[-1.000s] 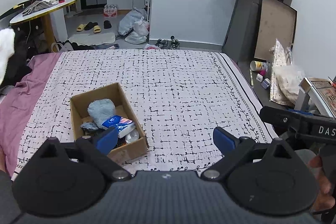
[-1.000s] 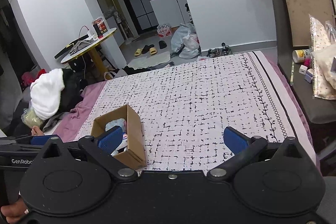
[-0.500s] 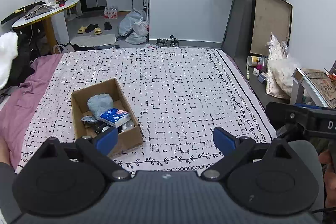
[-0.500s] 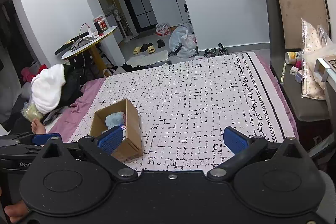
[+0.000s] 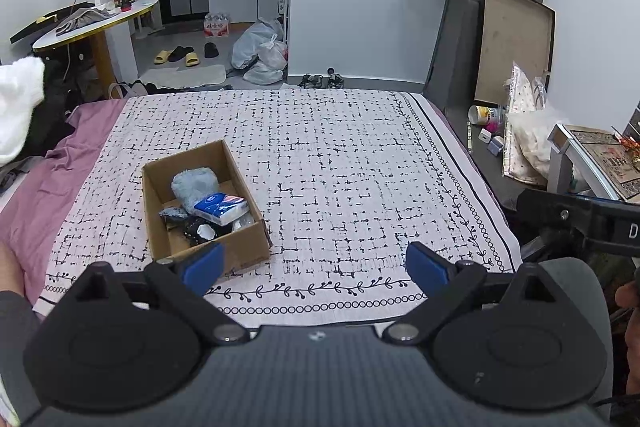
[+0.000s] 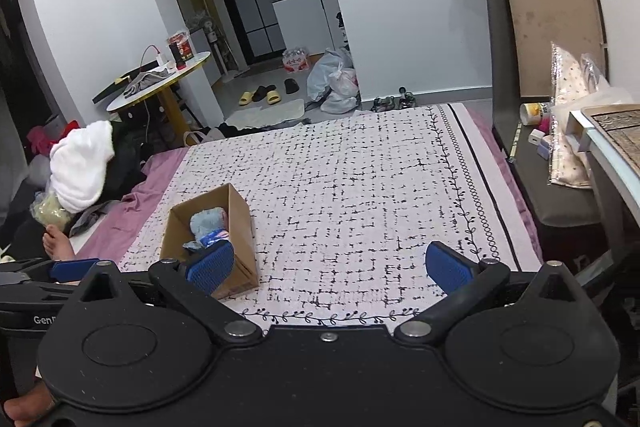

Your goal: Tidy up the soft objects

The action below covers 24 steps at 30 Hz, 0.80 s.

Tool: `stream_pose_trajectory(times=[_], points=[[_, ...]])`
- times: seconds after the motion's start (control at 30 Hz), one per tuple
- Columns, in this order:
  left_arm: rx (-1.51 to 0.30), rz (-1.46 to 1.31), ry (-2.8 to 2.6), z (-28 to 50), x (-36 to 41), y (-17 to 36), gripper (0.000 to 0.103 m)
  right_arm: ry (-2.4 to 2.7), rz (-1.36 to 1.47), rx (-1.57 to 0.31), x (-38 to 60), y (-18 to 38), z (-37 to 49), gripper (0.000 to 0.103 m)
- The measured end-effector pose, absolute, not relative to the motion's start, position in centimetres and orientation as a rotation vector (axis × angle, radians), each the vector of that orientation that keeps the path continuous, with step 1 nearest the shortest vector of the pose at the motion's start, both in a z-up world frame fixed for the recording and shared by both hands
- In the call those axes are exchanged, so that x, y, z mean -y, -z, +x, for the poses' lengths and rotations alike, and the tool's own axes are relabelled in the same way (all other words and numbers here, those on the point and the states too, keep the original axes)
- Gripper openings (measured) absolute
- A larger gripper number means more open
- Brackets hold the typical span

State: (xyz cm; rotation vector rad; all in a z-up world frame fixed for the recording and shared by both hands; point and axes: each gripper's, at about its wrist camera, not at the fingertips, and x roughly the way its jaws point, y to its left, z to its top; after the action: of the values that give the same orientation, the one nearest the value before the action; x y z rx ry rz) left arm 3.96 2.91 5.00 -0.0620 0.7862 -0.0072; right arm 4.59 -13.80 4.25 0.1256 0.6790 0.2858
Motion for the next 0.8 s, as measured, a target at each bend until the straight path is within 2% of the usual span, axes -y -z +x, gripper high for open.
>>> stream_pose_trajectory(times=[0.8], points=[[-0.779,-0.044,-0.008,2.8,-2.9,-5.1,0.096,-0.29,0.071,-0.699,13.4,-4.0,3.1,0.103]])
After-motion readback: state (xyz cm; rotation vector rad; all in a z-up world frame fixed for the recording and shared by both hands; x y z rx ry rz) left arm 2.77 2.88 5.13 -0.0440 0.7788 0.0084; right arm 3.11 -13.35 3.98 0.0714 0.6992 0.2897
